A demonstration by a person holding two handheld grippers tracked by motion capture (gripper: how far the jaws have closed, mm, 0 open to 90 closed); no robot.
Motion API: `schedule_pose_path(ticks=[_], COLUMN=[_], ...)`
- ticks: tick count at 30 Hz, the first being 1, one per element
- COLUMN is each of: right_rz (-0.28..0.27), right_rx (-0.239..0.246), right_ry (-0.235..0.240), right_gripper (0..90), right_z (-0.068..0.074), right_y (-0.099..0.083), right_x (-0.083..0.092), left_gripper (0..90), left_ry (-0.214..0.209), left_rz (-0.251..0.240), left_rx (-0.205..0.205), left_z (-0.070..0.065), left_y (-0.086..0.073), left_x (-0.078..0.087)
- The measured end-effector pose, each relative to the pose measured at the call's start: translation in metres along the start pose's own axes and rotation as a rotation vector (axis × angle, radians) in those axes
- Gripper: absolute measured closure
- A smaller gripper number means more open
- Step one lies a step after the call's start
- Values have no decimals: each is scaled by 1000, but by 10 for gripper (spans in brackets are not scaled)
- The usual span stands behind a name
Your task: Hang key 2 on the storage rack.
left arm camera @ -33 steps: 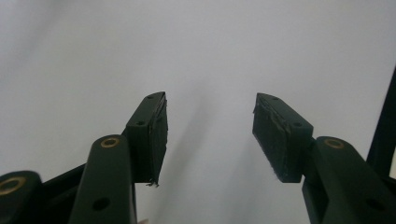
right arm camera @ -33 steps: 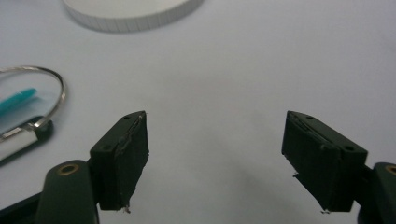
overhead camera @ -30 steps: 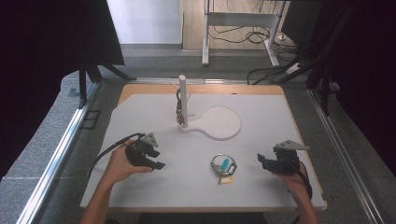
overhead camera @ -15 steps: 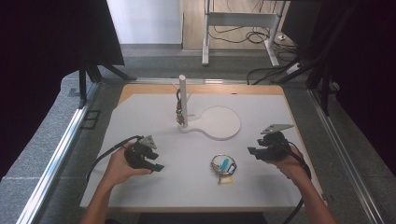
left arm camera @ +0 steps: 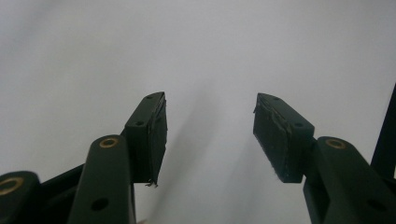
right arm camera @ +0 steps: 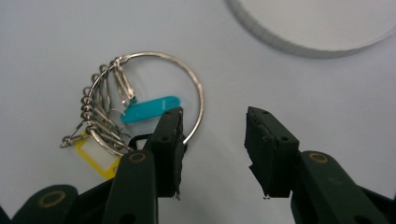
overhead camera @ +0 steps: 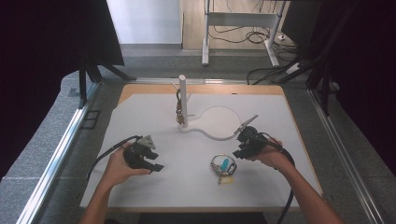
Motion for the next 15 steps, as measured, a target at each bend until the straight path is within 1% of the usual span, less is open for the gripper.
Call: schedule_pose_path(ticks=[1,4,5,6,7,8,11,15], right_rz=[29,76,104,104,115,131,154,195], right_rx=[8,3,6,6,10,4,4,-11], right_ry=[10,14,9,9,8,10,10,8], right_gripper=[585,602,615,615,620,628,651,675], right_z=[2,4,5,5,5,7,7,6], right_y=[1,4,5,5,5,6,8,11], right_x=[-4,-12,-17,-17,-19,-22,-28,-37], left_gripper=[452,452,452,452,452,452,451,451], left_ry=[0,-1,-2,-2,-2,-2,-3,-5], left_rz=[-1,1,2,6,9,9,9,5], left_rx=[3,3,2,-2,-5,-5,-5,-7], left_z=[0,-1,-1,-1,-1,-1,-2,-1], left_y=[0,0,0,0,0,0,0,0], left_x=[0,0,-1,-1,-1,-1,-2,0])
Point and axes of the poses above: each handheld gripper's, and its own axes: x roughly backward along the jaws, y roughly out of its top, z roughly to its left, the point moved 3 cm from there along -x, roughly forward along the jaws, and after that the axes turned 2 degrees about z, right-handed, at the moved point
